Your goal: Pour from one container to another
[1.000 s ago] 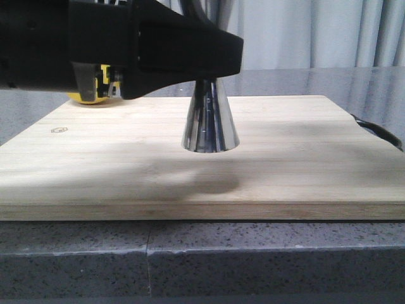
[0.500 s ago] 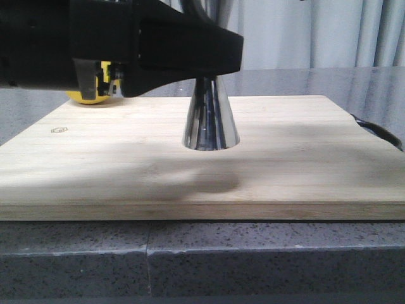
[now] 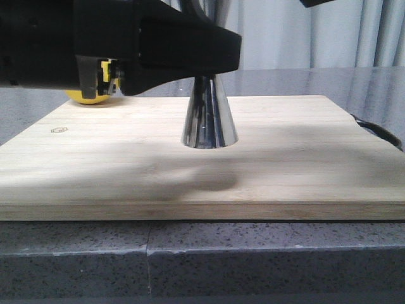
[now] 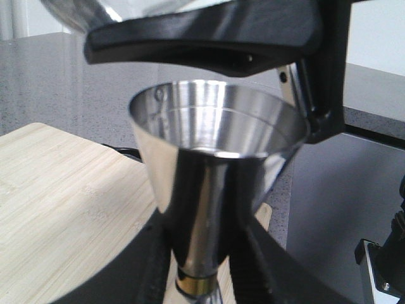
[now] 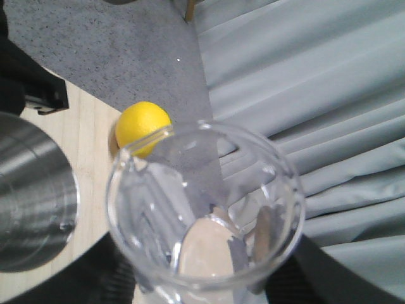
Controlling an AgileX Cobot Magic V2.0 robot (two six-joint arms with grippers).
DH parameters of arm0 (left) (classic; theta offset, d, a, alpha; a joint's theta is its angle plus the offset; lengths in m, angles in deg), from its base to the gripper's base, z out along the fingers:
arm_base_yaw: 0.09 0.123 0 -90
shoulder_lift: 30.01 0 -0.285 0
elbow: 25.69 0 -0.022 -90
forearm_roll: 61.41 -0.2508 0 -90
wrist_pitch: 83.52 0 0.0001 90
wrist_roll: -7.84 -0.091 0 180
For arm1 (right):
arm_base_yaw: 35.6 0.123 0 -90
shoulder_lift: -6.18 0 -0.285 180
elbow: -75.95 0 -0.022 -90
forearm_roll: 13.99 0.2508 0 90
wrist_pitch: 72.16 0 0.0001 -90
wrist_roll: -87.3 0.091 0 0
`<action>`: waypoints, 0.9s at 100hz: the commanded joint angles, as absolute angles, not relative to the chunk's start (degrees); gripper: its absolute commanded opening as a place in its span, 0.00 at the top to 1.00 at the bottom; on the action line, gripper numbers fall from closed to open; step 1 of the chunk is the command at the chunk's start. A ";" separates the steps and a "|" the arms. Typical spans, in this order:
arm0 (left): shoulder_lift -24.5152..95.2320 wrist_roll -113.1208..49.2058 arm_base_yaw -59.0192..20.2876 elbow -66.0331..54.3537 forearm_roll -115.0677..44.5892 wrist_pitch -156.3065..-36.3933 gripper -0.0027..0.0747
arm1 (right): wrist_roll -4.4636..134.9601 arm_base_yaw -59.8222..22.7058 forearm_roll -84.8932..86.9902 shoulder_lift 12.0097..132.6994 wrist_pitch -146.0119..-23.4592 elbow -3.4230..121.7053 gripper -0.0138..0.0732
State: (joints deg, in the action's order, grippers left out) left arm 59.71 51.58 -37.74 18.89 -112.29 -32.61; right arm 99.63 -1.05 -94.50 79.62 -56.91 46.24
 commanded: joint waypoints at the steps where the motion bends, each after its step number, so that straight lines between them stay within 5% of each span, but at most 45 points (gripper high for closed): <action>1: 57.62 51.97 -37.70 17.17 -109.33 -29.06 0.72 | 99.47 -0.89 -94.59 78.50 -55.58 48.39 0.57; 90: 57.62 51.87 -37.70 17.17 -108.52 -29.06 0.72 | 99.47 -0.89 -100.52 78.50 -56.82 48.39 0.57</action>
